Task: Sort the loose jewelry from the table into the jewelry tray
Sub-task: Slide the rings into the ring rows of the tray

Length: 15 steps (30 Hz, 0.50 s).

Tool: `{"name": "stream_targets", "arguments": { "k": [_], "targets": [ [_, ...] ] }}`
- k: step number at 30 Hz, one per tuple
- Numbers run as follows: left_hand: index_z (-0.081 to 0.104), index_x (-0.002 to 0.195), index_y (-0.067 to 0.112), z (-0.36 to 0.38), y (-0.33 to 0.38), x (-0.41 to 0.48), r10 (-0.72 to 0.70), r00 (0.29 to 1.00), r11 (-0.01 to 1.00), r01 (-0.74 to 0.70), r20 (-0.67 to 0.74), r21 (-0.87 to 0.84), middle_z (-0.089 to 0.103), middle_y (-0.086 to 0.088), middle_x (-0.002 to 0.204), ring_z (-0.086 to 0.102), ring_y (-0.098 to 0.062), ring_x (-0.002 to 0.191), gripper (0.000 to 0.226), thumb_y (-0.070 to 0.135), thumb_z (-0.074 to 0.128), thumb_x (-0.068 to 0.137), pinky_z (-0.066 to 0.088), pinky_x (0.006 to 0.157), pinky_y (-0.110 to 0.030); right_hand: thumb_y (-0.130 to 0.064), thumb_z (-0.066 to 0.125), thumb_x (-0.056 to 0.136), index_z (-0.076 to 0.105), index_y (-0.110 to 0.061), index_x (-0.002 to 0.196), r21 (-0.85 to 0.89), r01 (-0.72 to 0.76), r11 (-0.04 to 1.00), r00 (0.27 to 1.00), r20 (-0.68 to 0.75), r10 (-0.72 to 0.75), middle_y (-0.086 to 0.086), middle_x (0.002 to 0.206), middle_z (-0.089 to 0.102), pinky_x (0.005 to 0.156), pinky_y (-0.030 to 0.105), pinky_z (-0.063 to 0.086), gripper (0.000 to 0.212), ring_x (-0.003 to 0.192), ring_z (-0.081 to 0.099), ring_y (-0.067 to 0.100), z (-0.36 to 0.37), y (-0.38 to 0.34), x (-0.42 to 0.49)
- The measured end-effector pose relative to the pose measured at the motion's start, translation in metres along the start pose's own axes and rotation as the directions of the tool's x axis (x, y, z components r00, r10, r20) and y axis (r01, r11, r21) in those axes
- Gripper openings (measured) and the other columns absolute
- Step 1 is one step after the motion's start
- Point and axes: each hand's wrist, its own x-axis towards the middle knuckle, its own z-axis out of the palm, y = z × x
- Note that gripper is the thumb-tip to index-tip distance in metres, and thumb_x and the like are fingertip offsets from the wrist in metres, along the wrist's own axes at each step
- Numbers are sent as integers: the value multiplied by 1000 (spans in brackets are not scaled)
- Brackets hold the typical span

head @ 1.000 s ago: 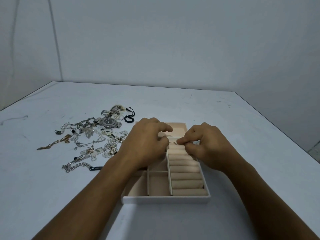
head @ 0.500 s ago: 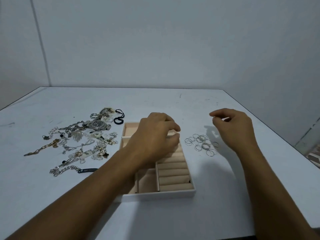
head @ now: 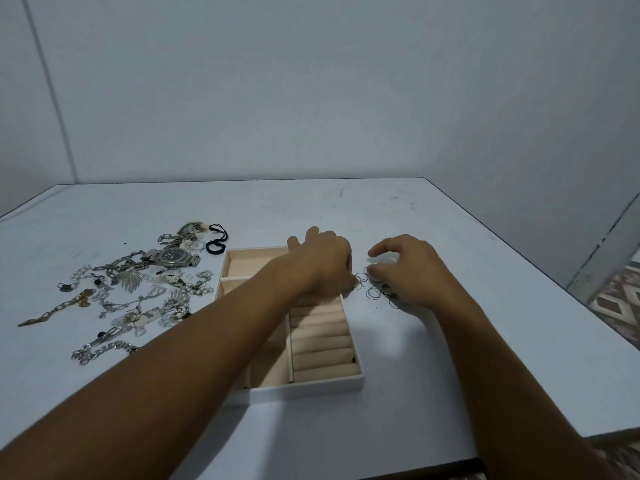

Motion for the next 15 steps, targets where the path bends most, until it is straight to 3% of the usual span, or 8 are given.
{"name": "stream_targets", "arguments": {
  "k": [2, 4, 6, 9, 15],
  "targets": [
    [68, 89, 25, 0, 0, 2, -3, 1000, 1000, 3, 12, 7, 55, -1, 112, 34, -28, 122, 17, 42, 65, 84, 29, 86, -43, -32, 69, 74, 67, -37, 90, -29, 4, 1000, 1000, 9, -4, 1, 99, 68, 73, 35, 57, 17, 79, 68, 24, 0, 0, 1],
    [68, 94, 26, 0, 1, 3, -3, 1000, 1000, 3, 20, 6, 54, -1, 114, 35, -28, 121, 16, 39, 66, 84, 28, 84, -43, -31, 69, 76, 67, -35, 88, -62, 20, 998, 1000, 24, -18, 0, 99, 67, 59, 24, 52, 13, 79, 67, 19, 1, 1, 1],
    [66, 99, 29, -1, 2, 4, -2, 999, 1000, 2, 32, 3, 53, -1, 118, 34, -28, 122, 16, 35, 67, 85, 28, 84, -43, -31, 69, 74, 67, -36, 79, -42, 20, 999, 999, 34, -19, 0, 99, 66, 54, 24, 53, 7, 79, 66, 20, 1, 1, 0],
    [59, 93, 33, -3, 4, 4, 7, 999, 1000, -6, 49, -18, 51, 0, 122, 29, -28, 126, 11, 29, 66, 85, 27, 88, -44, -29, 67, 73, 64, -39, 66, -94, 41, 995, 998, 54, -36, -4, 110, 64, 76, 30, 53, 13, 97, 62, 24, 0, 1, 2],
    [63, 100, 24, -4, 4, 8, 53, 997, 998, -55, 56, 21, 50, -1, 127, 19, -31, 138, 13, 28, 64, 87, 26, 96, -49, -26, 70, 73, 64, -38, 71, -97, 83, 992, 993, 95, -74, -5, 118, 61, 85, 33, 50, 14, 104, 60, 22, -2, 2, 2]
  ]
}}
